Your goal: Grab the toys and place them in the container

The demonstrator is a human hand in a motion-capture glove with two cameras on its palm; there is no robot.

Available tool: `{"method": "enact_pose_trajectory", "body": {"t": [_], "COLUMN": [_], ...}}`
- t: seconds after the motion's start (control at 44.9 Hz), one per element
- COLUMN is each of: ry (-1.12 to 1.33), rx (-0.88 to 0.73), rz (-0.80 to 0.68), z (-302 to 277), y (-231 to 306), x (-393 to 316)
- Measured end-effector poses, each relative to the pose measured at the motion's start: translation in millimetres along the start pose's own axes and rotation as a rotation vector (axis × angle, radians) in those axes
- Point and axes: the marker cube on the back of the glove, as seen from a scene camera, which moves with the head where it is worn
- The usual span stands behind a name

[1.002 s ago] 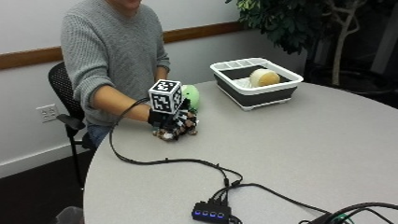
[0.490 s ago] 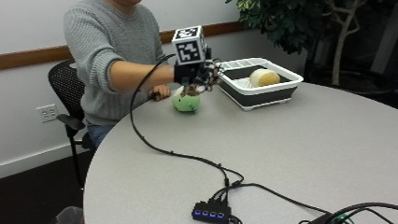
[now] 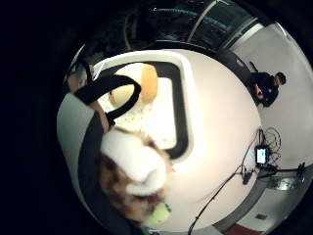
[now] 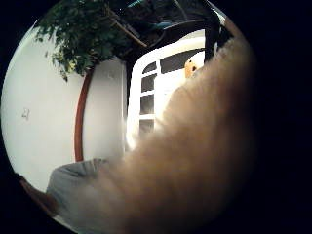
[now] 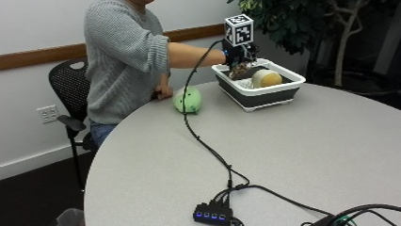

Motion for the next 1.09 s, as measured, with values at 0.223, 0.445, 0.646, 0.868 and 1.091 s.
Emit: {"method": "enact_pose_trajectory", "body": {"t": [0.223, 0.445, 0.646, 0.868, 1.091], "ry": [-0.033, -0.039, -0.05, -0.062, -0.071], "rx": [-0.087, -0.252, -0.166, -0.056, -0.049], "rz": [0.043, 0.016, 0.038, 0.17, 0.197], "z": [31, 40, -2, -62, -73], "y": [-1, 26, 75, 175, 230], "x": [1, 4, 35, 97, 98]}}
